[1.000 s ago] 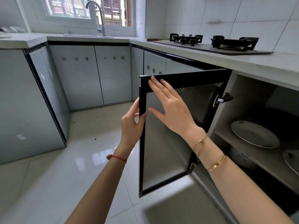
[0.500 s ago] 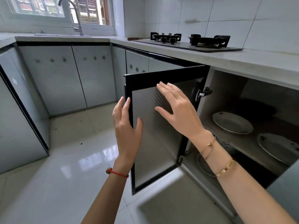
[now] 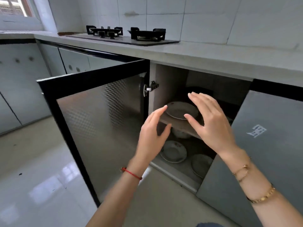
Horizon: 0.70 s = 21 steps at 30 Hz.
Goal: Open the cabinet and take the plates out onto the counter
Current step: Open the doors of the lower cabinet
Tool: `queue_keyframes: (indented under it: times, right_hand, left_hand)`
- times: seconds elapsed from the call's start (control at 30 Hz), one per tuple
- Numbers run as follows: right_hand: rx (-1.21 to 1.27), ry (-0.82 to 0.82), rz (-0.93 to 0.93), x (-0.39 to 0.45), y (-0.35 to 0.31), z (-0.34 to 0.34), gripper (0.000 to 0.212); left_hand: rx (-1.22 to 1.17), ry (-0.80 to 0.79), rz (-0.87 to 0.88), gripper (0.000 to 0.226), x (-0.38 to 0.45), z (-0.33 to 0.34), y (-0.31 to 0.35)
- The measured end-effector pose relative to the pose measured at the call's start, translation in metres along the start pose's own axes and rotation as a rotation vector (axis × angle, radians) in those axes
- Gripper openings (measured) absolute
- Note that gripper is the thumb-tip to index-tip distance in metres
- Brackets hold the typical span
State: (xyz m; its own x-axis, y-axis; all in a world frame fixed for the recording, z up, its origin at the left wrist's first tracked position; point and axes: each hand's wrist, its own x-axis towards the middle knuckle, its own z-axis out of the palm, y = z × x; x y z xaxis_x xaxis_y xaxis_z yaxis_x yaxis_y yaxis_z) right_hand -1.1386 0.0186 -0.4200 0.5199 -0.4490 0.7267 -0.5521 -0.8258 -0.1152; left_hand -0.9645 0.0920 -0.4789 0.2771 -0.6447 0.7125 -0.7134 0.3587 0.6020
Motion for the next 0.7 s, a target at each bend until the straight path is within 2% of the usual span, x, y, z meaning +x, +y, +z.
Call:
queue_keyframes:
  times: [0.23,0.53,0.7]
  right_hand:
    - [-0.141,0.081,0.132,-0.031,0.074,-0.052,0.055]
    - [-0.289,0.081,0.241,-0.043,0.118,-0.083,0.058]
    - [-0.299,0.049,0.256,-0.041,0.119,-0.083,0.060]
  left_hand:
    - [-0.165,-0.269,0.029,0.062,0.032,0.108,0.031]
    - [-0.312,-0.454,0.013,0.077,0.063,0.196,0.066]
    - [-0.392,-0.433,-0.011,0.056,0.066,0.204,0.077]
